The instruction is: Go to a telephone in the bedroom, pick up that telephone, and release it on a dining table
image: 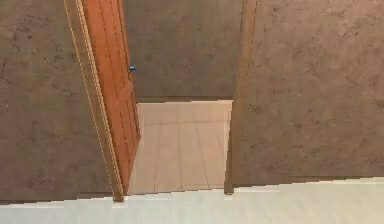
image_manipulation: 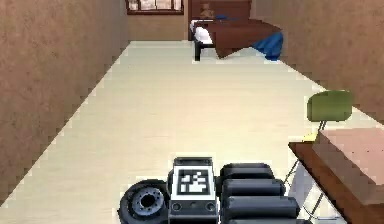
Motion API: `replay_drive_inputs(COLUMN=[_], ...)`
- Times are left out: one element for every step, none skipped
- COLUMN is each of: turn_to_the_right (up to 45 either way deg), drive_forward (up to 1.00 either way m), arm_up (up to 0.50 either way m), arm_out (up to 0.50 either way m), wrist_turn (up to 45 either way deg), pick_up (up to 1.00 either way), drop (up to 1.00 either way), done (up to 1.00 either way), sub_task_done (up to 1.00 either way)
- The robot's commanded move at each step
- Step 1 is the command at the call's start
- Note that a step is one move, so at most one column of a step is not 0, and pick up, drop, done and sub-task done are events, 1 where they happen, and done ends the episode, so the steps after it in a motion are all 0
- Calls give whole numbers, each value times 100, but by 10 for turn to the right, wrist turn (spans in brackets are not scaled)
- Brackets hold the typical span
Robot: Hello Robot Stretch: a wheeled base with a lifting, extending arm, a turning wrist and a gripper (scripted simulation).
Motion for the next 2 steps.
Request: replay_drive_inputs(turn_to_the_right=[450,390], drive_forward=[0,0], arm_up=[0,0], arm_out=[0,0], wrist_turn=[0,0], pick_up=[0,0], drop=[0,0], done=[0,0], sub_task_done=[0,0])
